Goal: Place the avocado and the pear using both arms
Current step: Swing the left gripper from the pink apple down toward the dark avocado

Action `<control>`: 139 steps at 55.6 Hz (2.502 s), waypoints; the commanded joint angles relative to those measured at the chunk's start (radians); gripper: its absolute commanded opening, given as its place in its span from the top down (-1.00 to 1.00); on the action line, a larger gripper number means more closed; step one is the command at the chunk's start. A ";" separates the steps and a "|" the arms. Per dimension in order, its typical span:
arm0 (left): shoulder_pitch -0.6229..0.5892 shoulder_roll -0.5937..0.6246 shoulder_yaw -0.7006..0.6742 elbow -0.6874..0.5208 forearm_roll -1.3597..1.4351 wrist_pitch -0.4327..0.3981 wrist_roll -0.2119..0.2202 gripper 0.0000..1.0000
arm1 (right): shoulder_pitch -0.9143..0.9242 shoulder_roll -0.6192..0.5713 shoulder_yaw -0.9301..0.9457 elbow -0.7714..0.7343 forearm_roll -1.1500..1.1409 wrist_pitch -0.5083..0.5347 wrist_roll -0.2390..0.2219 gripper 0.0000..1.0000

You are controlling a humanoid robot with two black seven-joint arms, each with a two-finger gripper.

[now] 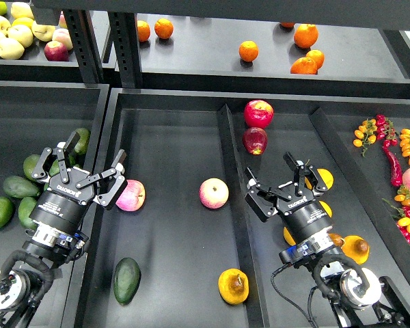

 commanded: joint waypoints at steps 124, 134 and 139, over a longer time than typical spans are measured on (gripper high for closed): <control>0.054 0.000 0.111 0.011 0.021 0.000 0.036 -0.99 | -0.011 0.000 0.005 0.005 -0.002 -0.012 -0.002 -1.00; 0.010 0.000 0.117 0.022 0.096 0.000 0.083 -0.99 | -0.009 0.000 0.008 0.008 -0.002 -0.015 -0.002 -1.00; -0.023 0.000 0.119 0.030 0.126 0.000 0.114 -0.99 | -0.008 0.000 0.008 0.008 -0.002 -0.015 -0.002 -1.00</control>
